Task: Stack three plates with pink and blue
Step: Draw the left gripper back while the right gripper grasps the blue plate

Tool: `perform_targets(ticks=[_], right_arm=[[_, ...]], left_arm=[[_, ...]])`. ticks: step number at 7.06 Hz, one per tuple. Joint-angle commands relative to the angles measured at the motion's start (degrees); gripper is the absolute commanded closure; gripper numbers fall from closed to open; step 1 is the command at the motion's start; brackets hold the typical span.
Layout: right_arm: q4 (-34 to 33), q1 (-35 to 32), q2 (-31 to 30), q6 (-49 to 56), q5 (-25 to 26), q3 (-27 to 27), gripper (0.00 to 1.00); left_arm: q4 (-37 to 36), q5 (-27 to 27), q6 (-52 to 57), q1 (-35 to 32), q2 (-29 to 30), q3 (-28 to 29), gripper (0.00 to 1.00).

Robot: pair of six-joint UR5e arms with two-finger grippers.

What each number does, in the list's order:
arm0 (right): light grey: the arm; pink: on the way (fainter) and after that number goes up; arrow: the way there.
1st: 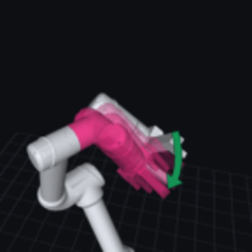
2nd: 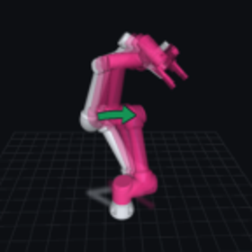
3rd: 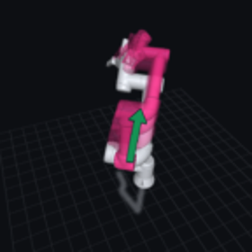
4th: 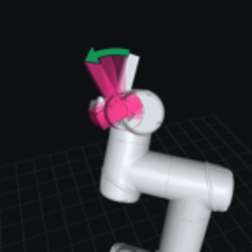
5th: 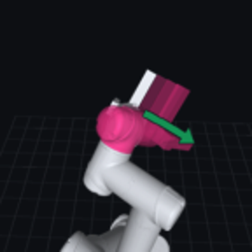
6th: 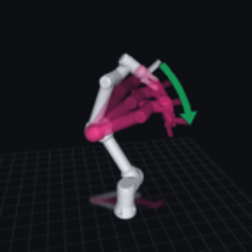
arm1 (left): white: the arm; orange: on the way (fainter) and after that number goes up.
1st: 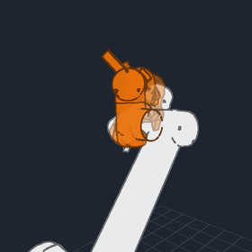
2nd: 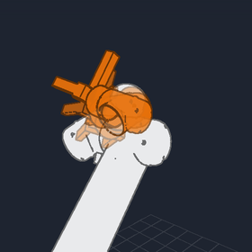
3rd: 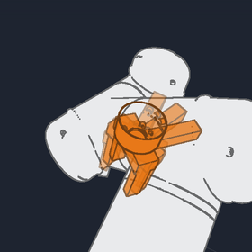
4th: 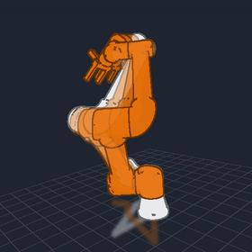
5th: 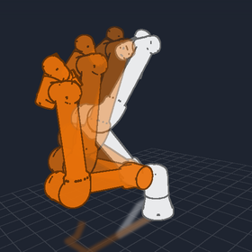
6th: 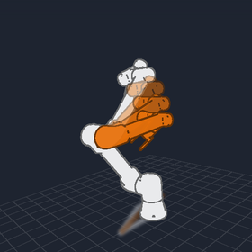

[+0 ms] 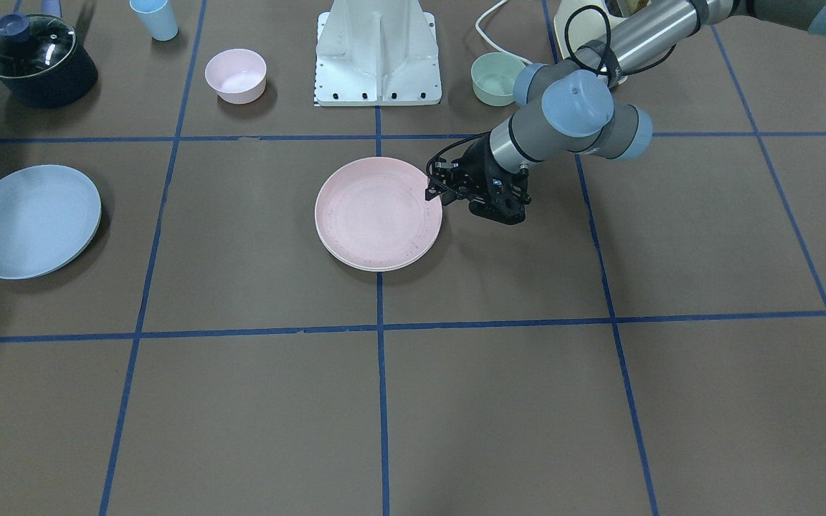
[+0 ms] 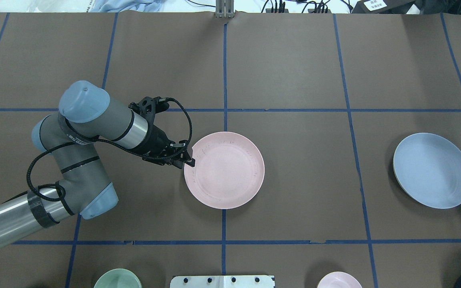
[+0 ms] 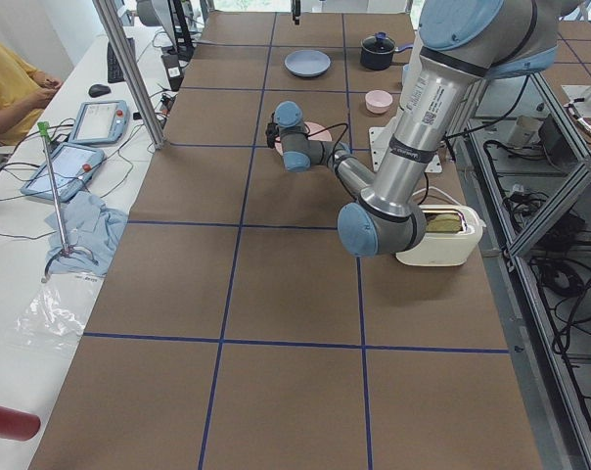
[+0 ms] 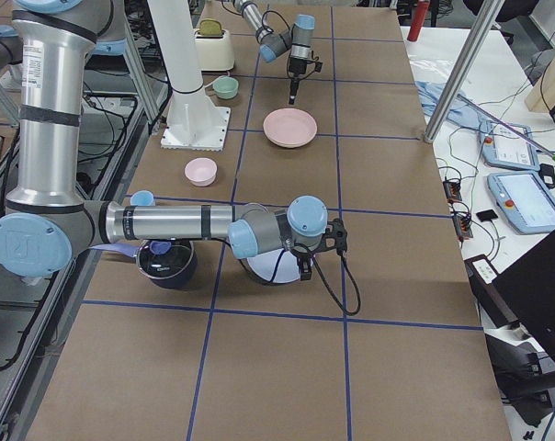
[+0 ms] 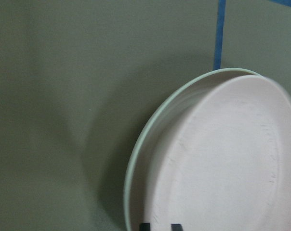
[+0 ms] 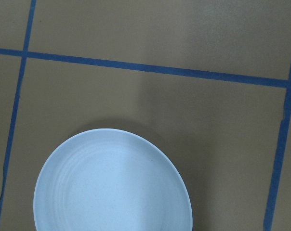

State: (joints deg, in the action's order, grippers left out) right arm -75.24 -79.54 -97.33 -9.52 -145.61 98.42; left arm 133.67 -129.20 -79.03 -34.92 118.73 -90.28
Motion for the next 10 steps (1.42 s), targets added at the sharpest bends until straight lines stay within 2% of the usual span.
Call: perform_targets(ticks=[1,4,6,7,8,10], right_arm=[[0.0,3.5,0.1,0.0,0.7,-2.2,0.00],[0.0,6.8,2.5,0.0,4.8,-7.4,0.00],[2.1,7.2,4.1,-1.5,4.9,-10.0,0.01],[11.1,7.4,4.1,-5.2,4.8,-13.7,0.01],[20.0,10.0,4.0,-14.0,5.3,-15.6,0.01],[30.5,12.9,3.7,-16.5,5.8,-21.1,0.02]], left_arm=[[0.5,0.3,-0.6,-0.6,-0.3,-3.8,0.12],[0.4,0.2,-0.6,-2.3,-1.2,-5.3,0.09],[0.5,0.2,-0.5,-2.2,-1.4,-5.3,0.09],[0.5,0.2,-0.4,-2.1,-1.4,-4.9,0.09],[0.5,0.3,-0.4,-2.2,-1.5,-4.9,0.09],[0.5,0.2,-0.4,-2.2,-1.6,-4.9,0.09]])
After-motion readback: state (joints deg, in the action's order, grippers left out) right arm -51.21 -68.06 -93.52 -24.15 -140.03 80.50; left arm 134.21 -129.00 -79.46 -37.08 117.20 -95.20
